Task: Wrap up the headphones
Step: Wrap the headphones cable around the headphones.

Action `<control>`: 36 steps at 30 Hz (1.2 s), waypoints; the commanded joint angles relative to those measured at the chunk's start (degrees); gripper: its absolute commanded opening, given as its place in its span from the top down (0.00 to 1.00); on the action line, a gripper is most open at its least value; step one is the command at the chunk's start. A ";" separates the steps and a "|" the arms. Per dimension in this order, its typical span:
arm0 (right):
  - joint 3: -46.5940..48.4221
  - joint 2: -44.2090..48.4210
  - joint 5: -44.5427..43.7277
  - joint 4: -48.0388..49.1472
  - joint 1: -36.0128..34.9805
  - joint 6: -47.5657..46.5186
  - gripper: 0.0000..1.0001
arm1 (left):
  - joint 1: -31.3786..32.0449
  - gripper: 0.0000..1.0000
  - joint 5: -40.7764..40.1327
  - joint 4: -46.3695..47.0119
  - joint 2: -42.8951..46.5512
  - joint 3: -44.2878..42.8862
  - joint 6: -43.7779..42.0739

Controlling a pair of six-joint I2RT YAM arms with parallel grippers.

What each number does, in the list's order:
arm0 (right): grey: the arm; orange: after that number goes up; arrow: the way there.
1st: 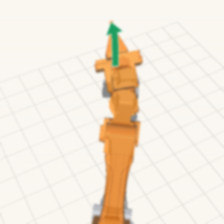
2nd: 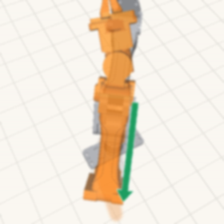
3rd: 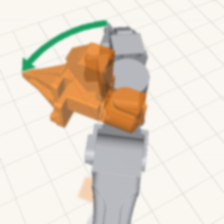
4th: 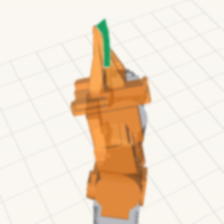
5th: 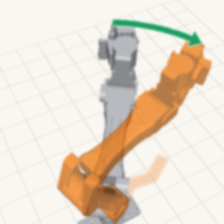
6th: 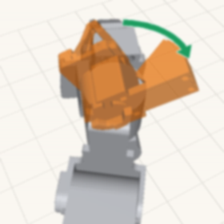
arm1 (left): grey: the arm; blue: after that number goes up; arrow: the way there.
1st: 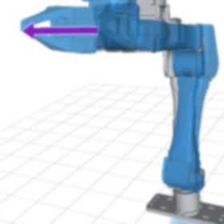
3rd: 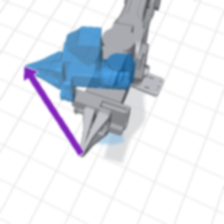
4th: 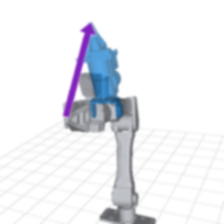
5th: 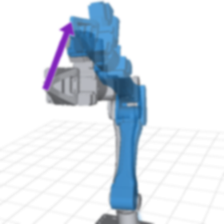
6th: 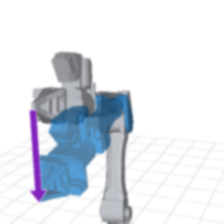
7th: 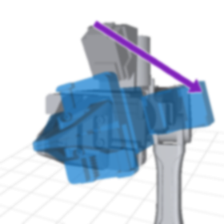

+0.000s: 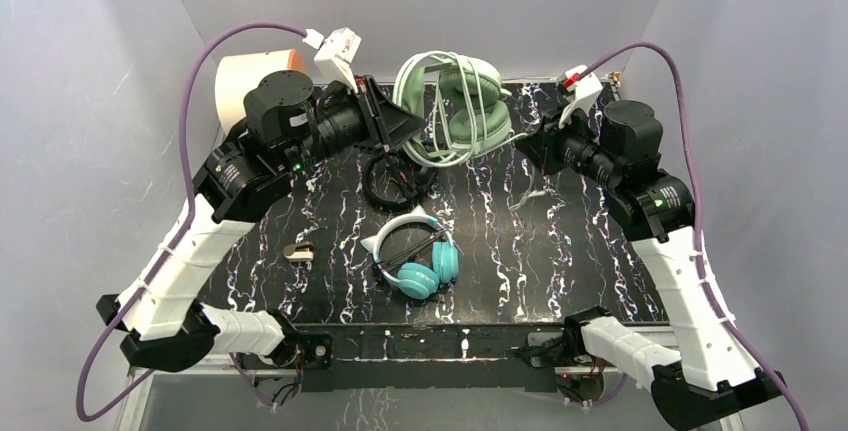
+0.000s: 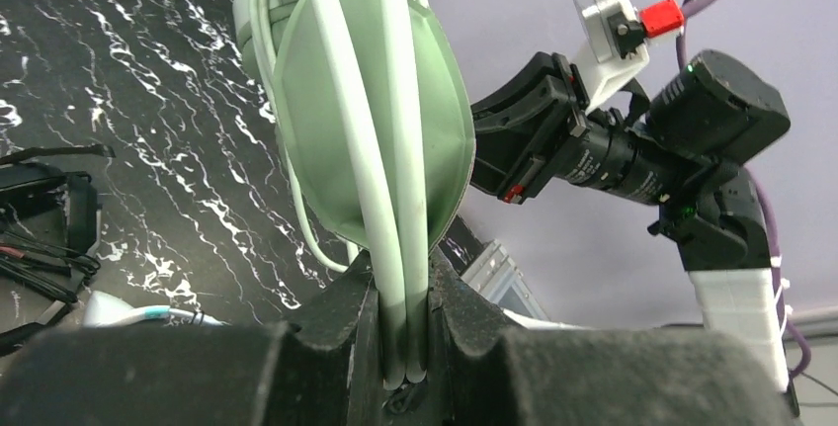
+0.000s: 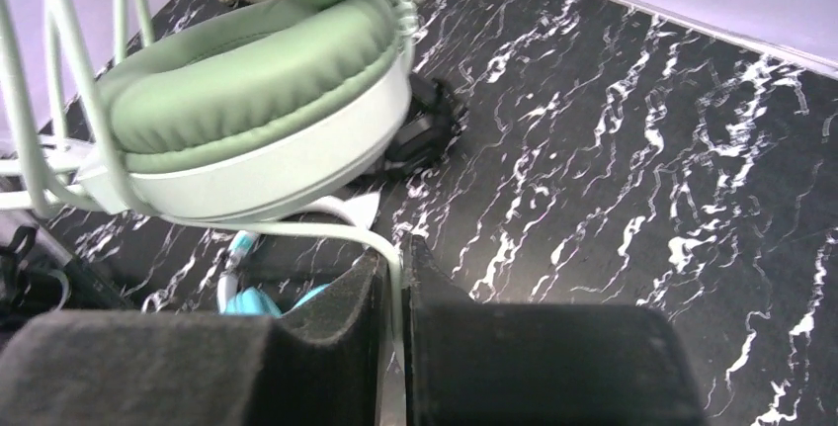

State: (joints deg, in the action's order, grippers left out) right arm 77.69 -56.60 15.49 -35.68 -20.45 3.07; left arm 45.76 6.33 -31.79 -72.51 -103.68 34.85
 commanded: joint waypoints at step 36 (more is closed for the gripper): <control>-17.49 10.66 -9.17 27.81 1.15 -34.37 1.00 | -0.67 1.00 -2.32 -23.82 -11.18 -17.30 -8.78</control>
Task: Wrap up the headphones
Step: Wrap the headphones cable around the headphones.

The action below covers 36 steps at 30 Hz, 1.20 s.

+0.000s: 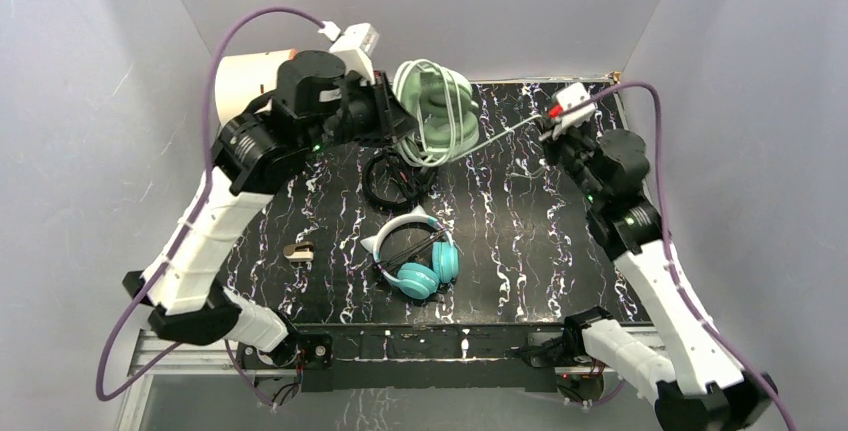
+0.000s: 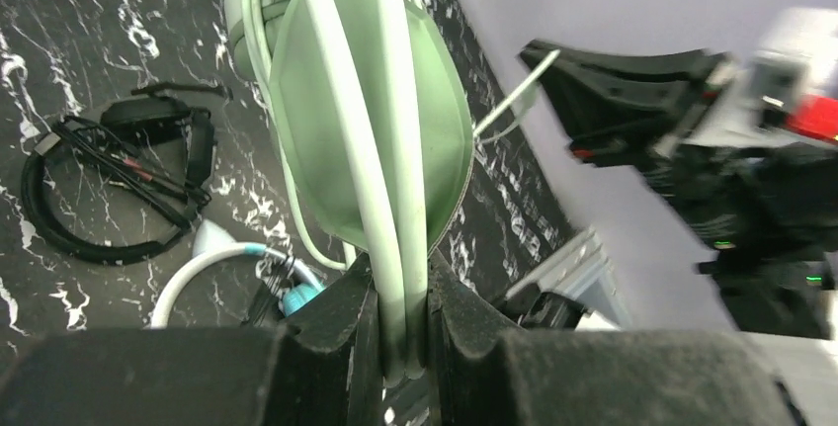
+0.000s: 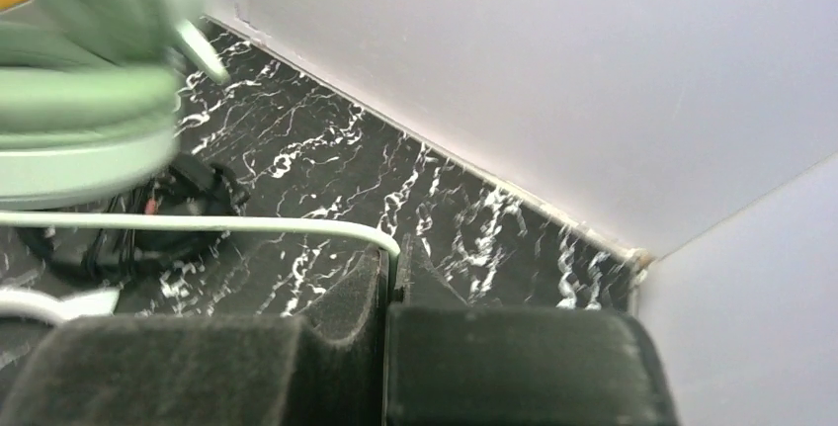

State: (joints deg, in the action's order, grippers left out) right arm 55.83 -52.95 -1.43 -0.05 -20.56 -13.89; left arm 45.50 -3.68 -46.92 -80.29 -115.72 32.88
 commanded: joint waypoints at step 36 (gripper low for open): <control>13.09 -2.15 39.93 -11.28 1.42 -23.17 0.74 | -0.23 1.00 69.19 11.94 4.14 16.64 -5.77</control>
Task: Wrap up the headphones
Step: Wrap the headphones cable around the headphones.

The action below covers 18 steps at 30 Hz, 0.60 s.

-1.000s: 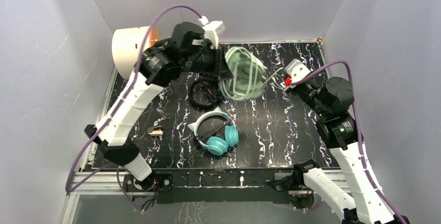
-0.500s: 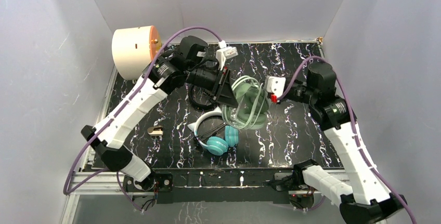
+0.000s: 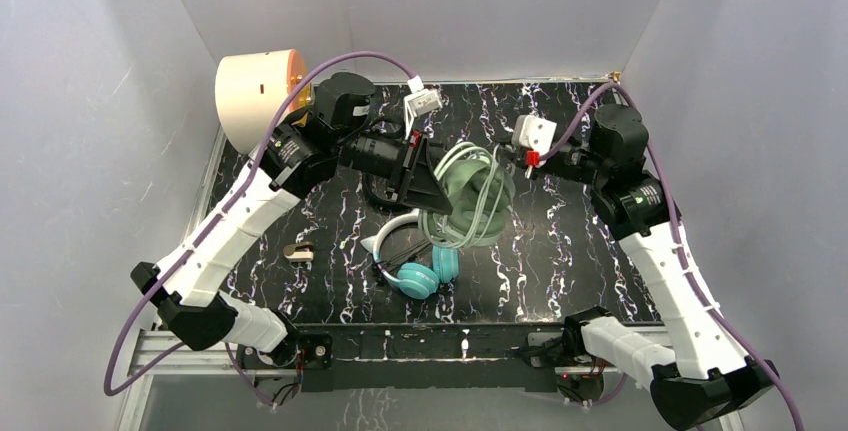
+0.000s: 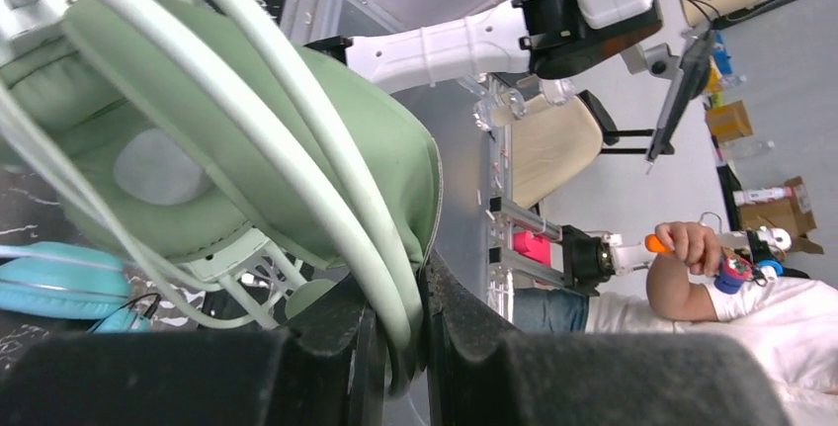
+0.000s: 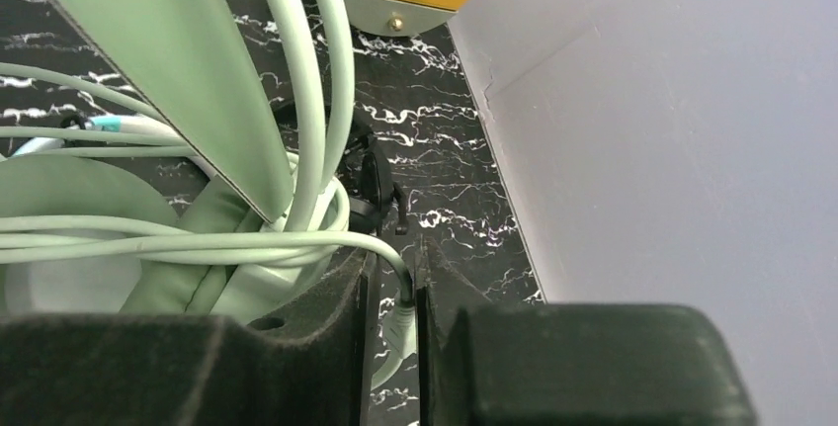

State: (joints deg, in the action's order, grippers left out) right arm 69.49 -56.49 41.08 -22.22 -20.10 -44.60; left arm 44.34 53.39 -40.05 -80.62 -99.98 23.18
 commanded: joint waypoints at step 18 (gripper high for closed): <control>-2.31 -5.03 24.99 15.44 3.39 18.76 0.64 | 0.92 1.00 15.35 29.11 8.43 8.14 20.24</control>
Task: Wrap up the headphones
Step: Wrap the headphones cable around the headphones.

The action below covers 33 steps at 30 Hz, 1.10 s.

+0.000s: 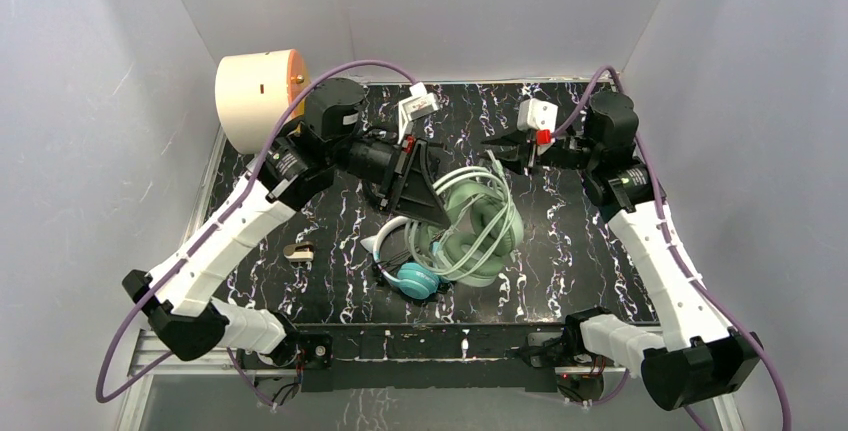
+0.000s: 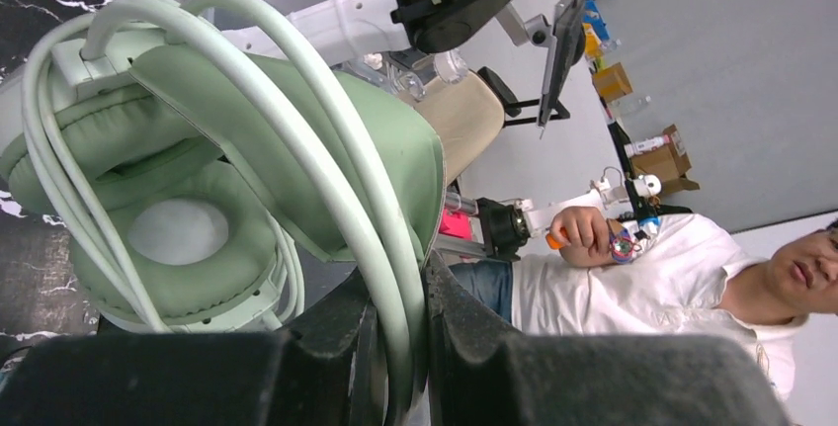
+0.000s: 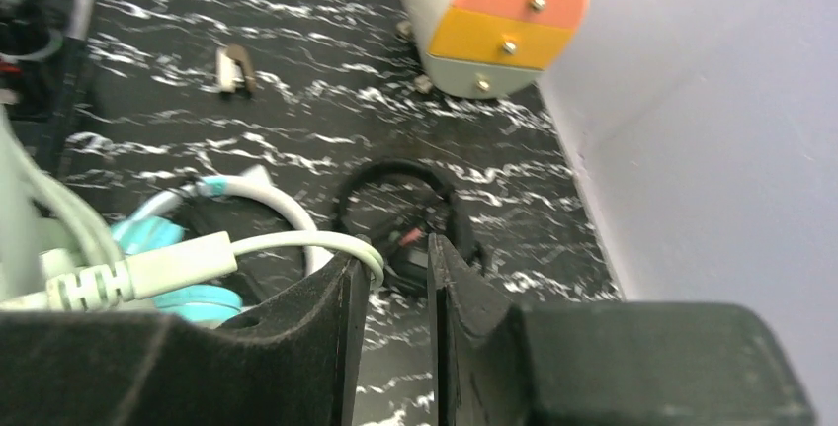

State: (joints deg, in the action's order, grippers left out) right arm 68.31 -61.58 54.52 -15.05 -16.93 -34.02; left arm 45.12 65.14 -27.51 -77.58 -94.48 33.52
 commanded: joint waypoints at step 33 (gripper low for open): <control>27.73 -6.92 -41.70 -16.56 0.55 49.36 0.01 | 0.04 1.00 -38.30 91.11 13.35 26.09 33.72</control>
State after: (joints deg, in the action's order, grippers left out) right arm 89.58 -66.76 26.55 -22.79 -16.51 16.16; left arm 45.34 39.51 52.73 -68.93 -70.57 68.86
